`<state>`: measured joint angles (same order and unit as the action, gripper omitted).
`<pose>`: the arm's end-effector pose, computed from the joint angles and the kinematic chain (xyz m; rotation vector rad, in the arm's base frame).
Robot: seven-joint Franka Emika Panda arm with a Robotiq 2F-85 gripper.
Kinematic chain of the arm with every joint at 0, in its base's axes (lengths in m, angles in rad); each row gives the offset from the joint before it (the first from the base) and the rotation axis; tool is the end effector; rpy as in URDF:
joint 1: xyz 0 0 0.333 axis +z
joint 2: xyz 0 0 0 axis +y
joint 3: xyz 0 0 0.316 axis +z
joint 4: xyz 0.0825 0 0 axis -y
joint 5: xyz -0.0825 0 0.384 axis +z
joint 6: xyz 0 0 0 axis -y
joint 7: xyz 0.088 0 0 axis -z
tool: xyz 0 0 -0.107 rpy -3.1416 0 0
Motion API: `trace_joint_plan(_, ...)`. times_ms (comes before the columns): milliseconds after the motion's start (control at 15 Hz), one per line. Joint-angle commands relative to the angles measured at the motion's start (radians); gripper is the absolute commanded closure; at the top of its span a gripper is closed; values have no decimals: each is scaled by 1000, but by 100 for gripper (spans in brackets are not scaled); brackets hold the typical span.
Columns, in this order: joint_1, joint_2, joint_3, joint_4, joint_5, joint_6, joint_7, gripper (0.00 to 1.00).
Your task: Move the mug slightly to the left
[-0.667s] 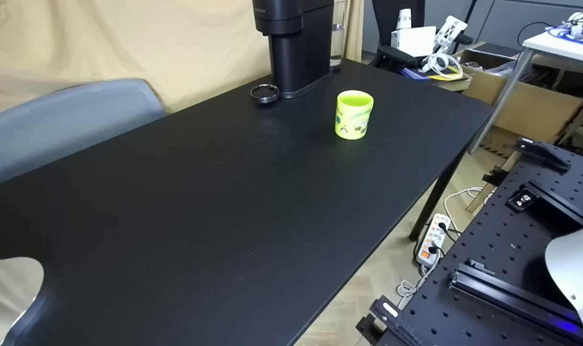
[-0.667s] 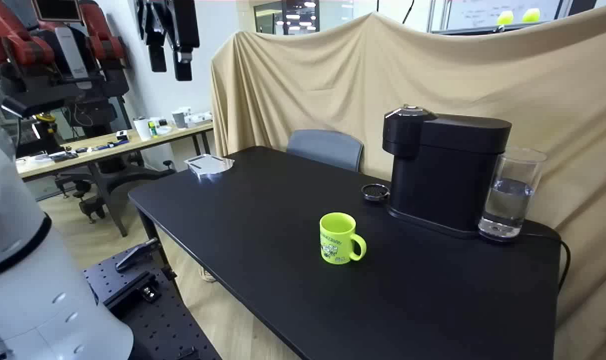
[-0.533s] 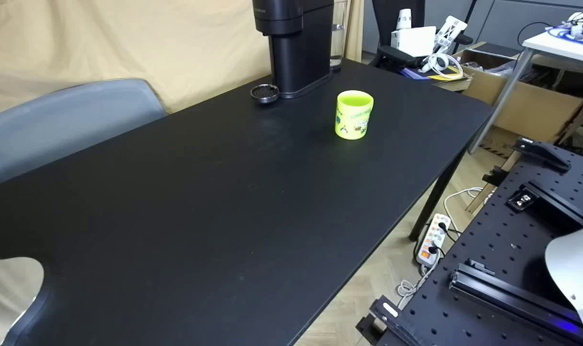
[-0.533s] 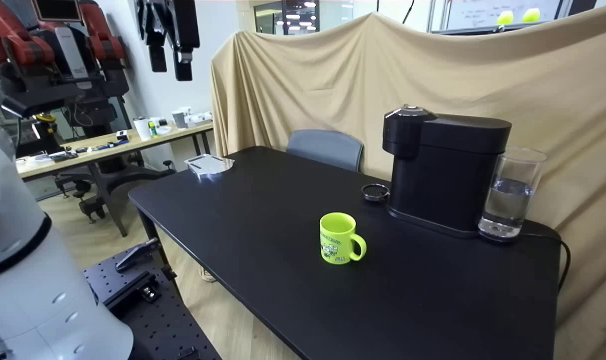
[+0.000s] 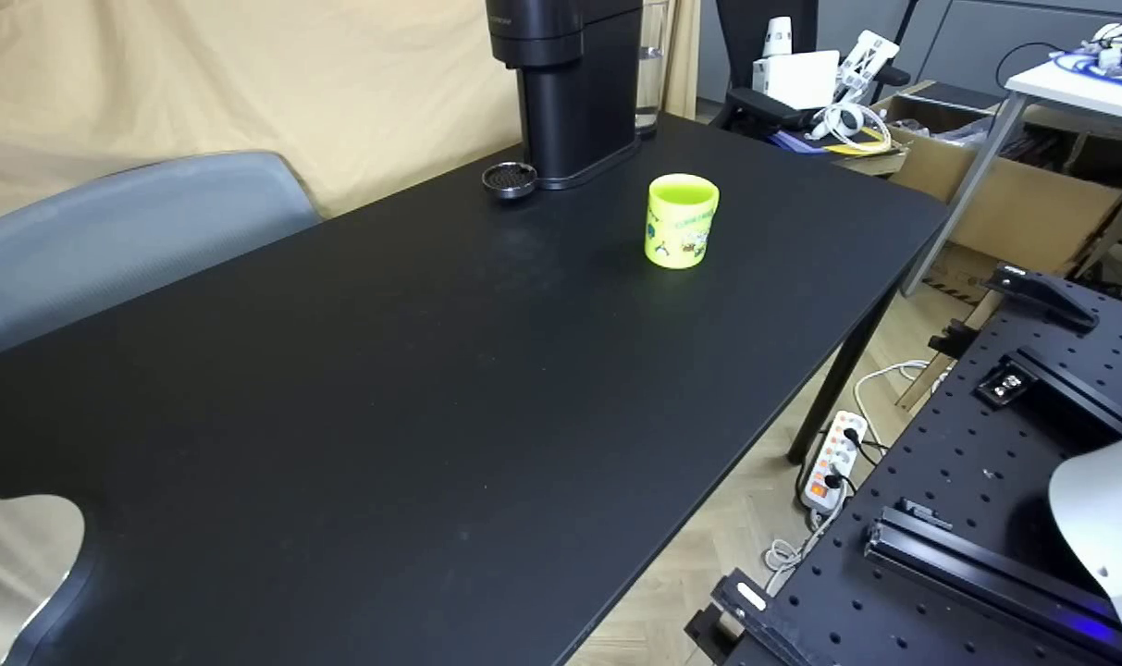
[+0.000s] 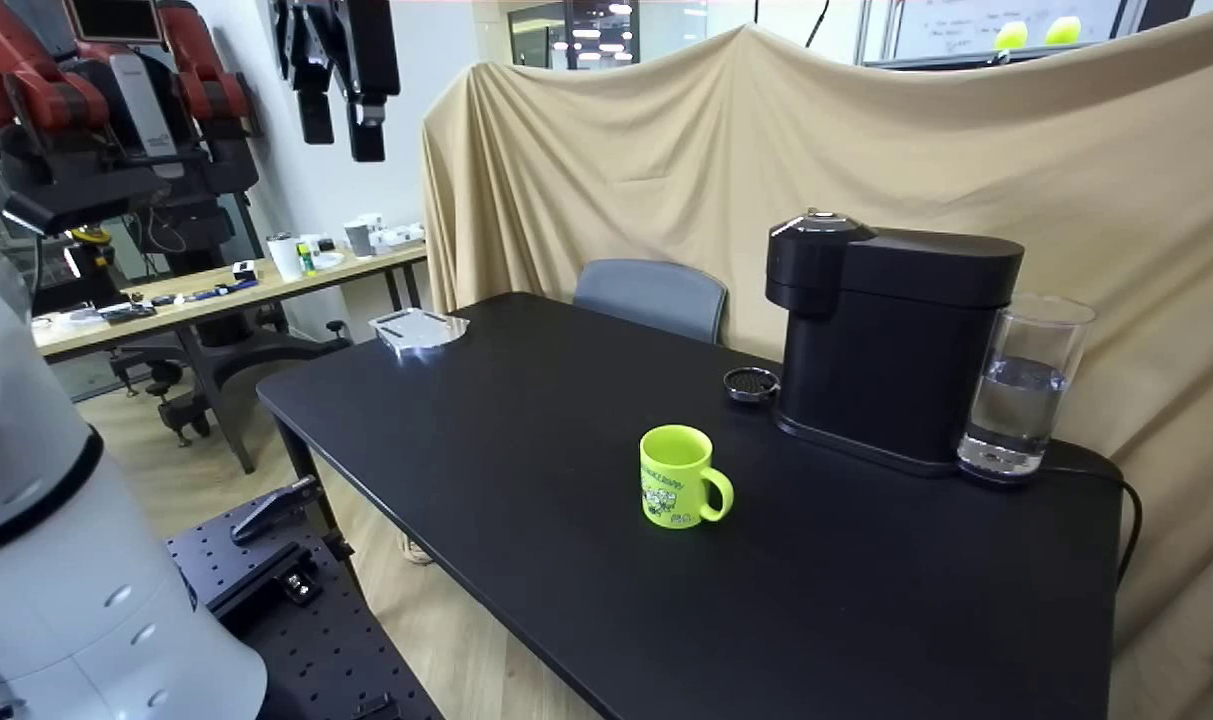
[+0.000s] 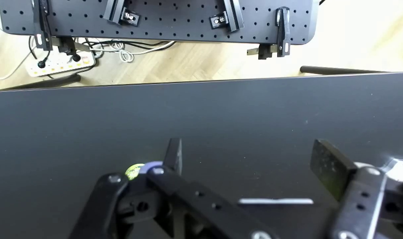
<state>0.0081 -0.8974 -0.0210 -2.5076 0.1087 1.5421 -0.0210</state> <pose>0.2720 0.0070 0.5499 -3.0139 -0.0241 0.1004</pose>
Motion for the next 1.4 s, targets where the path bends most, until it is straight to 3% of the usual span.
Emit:
trace_joint_plan(0, -8, 51, -13, 14, -31, 39, -40, 0)
trace_joint_plan(333, -30, 229, -55, 20, -165, 374, -145, 0)
trace_joint_plan(667, -43, 448, -115, 21, -159, 660, -195, 0)
trace_joint_plan(800, -56, 514, -119, 28, -160, 716, -189, 0)
trace_joint_plan(867, -53, 457, -109, -1, -158, 689, -189, 0)
trace_joint_plan(1333, -71, 590, -114, 29, -175, 786, -181, 0)
